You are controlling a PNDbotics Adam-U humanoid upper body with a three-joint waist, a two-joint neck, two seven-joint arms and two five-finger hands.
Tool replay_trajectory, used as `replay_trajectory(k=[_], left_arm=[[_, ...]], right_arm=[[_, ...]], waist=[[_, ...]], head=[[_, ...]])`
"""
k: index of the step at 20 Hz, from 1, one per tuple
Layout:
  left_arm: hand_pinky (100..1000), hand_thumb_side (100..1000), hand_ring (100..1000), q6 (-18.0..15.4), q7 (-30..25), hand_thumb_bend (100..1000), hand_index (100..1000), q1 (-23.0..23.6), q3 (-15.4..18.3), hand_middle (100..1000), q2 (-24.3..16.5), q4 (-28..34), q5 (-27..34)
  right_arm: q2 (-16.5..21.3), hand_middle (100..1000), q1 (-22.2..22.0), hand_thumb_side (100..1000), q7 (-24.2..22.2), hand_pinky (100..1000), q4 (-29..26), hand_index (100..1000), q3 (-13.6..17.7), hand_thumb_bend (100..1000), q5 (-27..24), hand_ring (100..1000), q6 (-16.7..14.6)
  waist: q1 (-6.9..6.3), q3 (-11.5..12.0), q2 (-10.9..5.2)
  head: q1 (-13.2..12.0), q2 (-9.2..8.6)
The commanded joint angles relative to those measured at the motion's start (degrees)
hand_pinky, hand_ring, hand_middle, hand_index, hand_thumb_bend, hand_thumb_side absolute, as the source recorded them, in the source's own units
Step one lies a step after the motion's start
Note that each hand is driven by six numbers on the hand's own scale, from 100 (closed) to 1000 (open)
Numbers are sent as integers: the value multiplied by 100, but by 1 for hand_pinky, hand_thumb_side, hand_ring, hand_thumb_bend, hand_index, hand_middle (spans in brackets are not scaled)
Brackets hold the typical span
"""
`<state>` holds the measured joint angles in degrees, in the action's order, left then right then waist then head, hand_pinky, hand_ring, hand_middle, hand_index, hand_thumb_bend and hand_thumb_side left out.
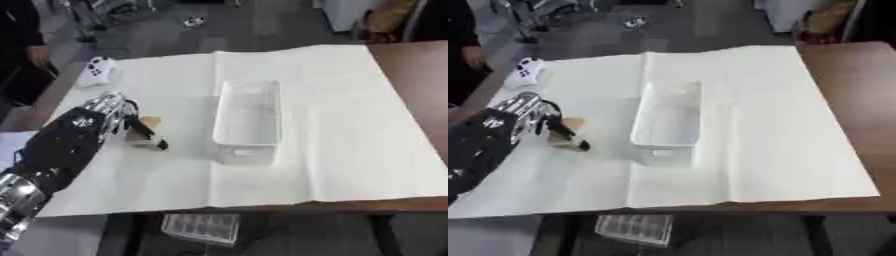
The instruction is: Pick up objects on the table and place them in the box.
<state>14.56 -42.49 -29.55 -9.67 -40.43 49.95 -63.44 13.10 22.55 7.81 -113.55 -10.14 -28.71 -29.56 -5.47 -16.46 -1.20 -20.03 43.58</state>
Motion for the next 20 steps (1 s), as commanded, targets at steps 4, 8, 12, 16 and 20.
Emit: replay_trajectory(k=[4,8,12,16,20], left_arm=[[469,900,517,89,428,100,688,-76,34,565,-161,100,117],[144,845,212,31,740,100,383,-86,17,240,-190,172,205],[100,730,100,-17,1236,100,214,-85,25,100,-232,267,249],[100,656,100,21,1643,100,191,-100,53,100,-286,303,438],[100,584,100,54,1980,100,184,-133,56,100,-403,448,798]], right_arm=[[32,460,92,1000,0,376,-104,643,4,100,15,467,1],[54,459,74,1000,5,375,-104,644,10,100,30,467,17],[79,459,53,1000,18,375,-104,645,21,100,51,466,35],[96,459,37,1000,28,375,-104,645,29,100,70,466,44],[121,459,14,1000,39,375,-104,645,39,100,89,466,50]], waist=[[16,28,-65],[14,60,-76],[12,95,-88],[7,124,-100],[-10,163,-118]], head=[[-59,-24],[-76,-5],[-88,17],[-78,13],[-42,11]])
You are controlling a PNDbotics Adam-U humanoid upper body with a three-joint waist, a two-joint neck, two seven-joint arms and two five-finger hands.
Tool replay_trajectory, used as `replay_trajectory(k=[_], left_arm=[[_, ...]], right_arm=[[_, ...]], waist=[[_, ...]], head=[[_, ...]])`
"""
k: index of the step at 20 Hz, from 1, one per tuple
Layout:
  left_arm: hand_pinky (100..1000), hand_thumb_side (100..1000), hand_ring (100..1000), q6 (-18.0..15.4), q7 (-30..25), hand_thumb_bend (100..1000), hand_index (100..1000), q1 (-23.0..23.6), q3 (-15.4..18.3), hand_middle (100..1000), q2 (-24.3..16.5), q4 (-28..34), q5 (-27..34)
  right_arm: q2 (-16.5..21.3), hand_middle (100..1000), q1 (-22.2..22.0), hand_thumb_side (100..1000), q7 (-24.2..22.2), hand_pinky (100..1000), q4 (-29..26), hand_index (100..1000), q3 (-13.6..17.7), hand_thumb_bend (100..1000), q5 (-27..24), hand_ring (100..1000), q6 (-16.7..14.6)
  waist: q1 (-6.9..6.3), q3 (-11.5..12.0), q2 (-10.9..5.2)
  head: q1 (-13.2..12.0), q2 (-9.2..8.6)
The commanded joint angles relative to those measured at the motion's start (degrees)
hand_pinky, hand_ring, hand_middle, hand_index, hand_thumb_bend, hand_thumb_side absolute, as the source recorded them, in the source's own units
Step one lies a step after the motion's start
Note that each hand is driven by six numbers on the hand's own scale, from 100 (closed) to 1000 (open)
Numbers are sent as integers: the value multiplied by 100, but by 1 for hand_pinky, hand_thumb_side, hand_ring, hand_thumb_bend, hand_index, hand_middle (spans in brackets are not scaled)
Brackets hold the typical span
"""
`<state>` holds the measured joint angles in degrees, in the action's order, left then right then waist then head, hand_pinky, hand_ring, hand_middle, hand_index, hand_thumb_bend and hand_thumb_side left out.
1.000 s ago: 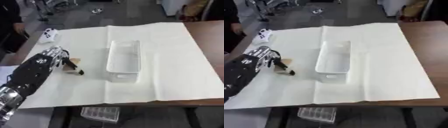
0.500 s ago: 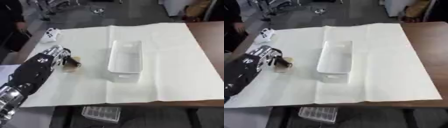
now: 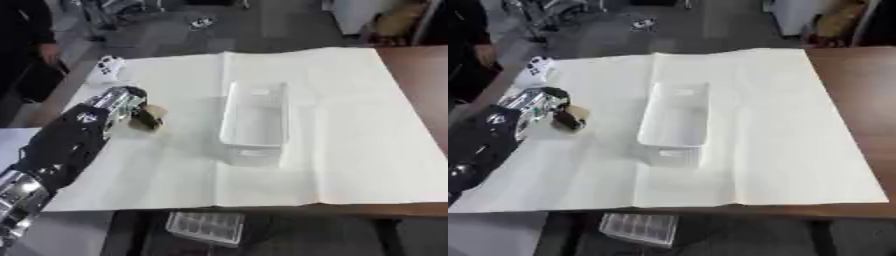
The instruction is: Pick up objects on the table and place them in the box.
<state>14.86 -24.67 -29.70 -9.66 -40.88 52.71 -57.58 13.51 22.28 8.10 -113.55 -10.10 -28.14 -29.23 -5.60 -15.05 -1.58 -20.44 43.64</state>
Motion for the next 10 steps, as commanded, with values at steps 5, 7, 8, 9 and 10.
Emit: replay_trajectory(k=[5,7,8,9,10], left_arm=[[100,569,100,51,464,100,182,-223,19,100,-573,510,747],[100,569,100,58,568,100,182,-241,-7,100,-660,707,996],[100,568,100,66,613,100,182,-257,-7,100,-699,802,1119],[100,568,100,78,659,100,182,-266,3,100,-748,902,1259],[100,565,100,98,700,100,181,-272,6,100,-796,987,1379]], right_arm=[[117,459,13,1000,19,375,-104,645,38,100,53,466,27],[127,459,7,1000,21,375,-104,645,38,100,59,466,30],[129,459,4,1000,22,375,-104,645,38,100,61,466,31],[131,459,3,1000,24,375,-104,645,39,100,63,466,32],[133,459,2,1000,24,375,-104,645,39,100,65,466,33]], waist=[[-18,69,-107],[-24,80,-114],[-26,83,-118],[-29,85,-120],[-32,87,-124]], head=[[22,18],[20,20],[18,19],[16,19],[12,24]])
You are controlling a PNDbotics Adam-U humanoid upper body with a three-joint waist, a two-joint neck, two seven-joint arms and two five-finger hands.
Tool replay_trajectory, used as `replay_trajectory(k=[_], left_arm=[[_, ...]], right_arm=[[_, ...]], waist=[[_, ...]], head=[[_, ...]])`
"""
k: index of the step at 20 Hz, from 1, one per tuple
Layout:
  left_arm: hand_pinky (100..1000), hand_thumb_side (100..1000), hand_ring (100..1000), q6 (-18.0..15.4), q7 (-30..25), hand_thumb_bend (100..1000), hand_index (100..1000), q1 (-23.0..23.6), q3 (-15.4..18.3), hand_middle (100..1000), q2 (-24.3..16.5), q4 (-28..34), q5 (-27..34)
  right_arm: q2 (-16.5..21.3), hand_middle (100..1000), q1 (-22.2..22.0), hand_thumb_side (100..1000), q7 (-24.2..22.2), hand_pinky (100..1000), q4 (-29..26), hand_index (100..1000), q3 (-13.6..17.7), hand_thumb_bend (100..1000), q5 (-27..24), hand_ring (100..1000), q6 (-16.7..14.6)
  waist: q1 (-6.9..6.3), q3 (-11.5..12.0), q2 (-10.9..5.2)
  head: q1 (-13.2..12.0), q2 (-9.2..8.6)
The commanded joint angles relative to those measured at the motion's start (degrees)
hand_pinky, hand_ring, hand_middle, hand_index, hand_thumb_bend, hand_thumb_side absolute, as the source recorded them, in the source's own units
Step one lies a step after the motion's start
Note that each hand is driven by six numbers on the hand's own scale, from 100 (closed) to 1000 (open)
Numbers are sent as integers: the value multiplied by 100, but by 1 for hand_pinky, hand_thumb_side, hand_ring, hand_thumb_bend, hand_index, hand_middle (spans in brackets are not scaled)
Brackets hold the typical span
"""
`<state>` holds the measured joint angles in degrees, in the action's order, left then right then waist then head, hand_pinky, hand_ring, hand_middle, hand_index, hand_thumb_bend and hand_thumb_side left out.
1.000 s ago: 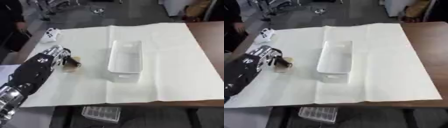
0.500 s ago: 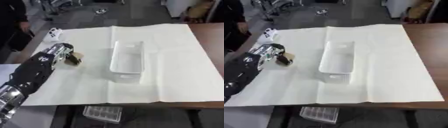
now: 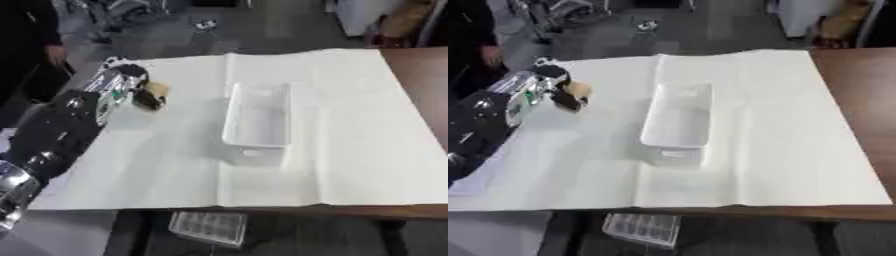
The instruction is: Pick up objects on the table and place them in the box.
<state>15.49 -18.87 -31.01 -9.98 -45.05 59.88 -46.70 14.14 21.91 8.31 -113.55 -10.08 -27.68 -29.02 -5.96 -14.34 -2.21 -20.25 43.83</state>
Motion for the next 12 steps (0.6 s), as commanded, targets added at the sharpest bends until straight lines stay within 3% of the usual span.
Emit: replay_trajectory(k=[1,6,12], left_arm=[[100,565,100,52,156,100,181,-142,35,100,-421,343,391],[100,561,100,15,332,100,180,-70,-22,100,-568,854,830],[100,543,100,-91,437,100,177,102,-202,100,-814,1970,1261]], right_arm=[[72,459,38,1000,3,375,-104,645,36,100,20,466,12],[83,459,35,1000,2,374,-104,645,34,100,28,466,14],[107,459,30,1000,1,374,-104,646,30,100,33,466,23]], waist=[[0,18,-64],[-11,24,-67],[-20,37,-65]], head=[[-10,8],[7,14],[44,6]])
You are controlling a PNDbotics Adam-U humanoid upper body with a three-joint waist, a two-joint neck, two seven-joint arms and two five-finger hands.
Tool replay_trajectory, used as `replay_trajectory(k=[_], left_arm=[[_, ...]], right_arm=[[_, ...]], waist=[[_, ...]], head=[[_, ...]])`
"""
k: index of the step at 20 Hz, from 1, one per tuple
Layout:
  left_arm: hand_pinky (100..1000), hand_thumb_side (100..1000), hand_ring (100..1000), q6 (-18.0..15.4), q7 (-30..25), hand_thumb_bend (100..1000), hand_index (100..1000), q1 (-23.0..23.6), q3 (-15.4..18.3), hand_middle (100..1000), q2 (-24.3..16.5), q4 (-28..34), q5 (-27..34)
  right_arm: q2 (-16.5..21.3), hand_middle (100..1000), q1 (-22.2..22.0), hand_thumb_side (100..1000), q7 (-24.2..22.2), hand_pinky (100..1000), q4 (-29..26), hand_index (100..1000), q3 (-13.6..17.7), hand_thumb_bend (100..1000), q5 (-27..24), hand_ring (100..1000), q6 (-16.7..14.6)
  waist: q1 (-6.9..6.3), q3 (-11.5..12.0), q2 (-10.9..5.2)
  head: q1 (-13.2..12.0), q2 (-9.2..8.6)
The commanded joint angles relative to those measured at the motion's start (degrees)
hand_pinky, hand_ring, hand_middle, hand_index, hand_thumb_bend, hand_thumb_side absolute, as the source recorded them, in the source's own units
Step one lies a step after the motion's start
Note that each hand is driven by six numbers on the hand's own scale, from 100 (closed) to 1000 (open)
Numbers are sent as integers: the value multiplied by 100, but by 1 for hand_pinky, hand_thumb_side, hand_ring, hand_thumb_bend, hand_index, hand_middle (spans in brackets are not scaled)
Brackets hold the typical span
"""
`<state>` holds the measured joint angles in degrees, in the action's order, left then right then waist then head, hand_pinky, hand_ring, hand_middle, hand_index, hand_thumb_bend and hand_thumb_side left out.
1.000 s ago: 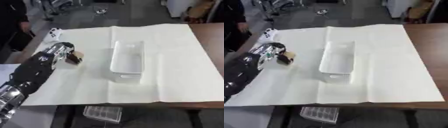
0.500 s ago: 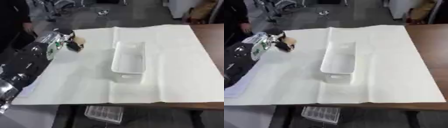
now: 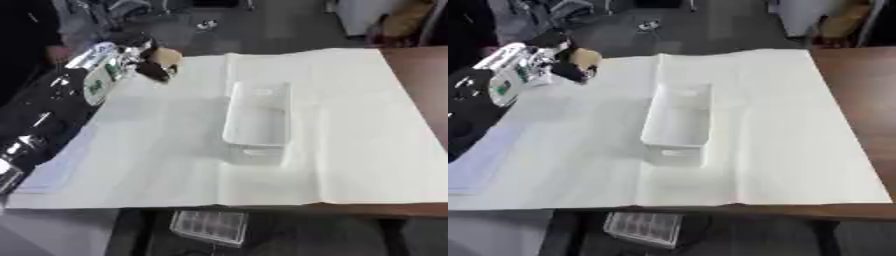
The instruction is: Pick up objects on the table and place them in the box.
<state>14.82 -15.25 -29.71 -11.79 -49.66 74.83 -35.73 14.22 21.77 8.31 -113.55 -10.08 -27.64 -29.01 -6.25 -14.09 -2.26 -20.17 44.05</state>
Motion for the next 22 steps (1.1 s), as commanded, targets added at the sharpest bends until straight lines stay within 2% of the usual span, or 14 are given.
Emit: replay_trajectory(k=[1,6,12,18,22], left_arm=[[100,535,100,-44,105,100,175,0,-54,100,-387,680,236],[100,534,100,-230,201,100,173,89,-259,100,-494,1446,678],[100,601,100,-847,-174,100,183,101,-698,100,-531,2107,1107],[100,617,100,-1262,-252,100,185,-82,-961,100,-288,1974,840],[100,626,100,-1507,8,100,188,-252,-998,100,-22,1482,289]], right_arm=[[102,459,44,1000,-1,374,-104,646,29,100,30,466,23],[104,459,49,1000,-8,375,-104,646,22,100,24,466,22],[83,459,76,1000,-29,375,-104,646,1,100,4,466,28],[16,459,124,1000,-54,375,-104,645,-21,100,-31,466,26],[-48,459,169,1000,-70,375,-104,644,-39,100,-59,466,26]], waist=[[7,14,-62],[2,4,-68],[-11,-55,-67],[-16,-154,-54],[-15,-232,-38]], head=[[39,-19],[52,-51],[26,-85],[-40,-124],[-115,-154]])
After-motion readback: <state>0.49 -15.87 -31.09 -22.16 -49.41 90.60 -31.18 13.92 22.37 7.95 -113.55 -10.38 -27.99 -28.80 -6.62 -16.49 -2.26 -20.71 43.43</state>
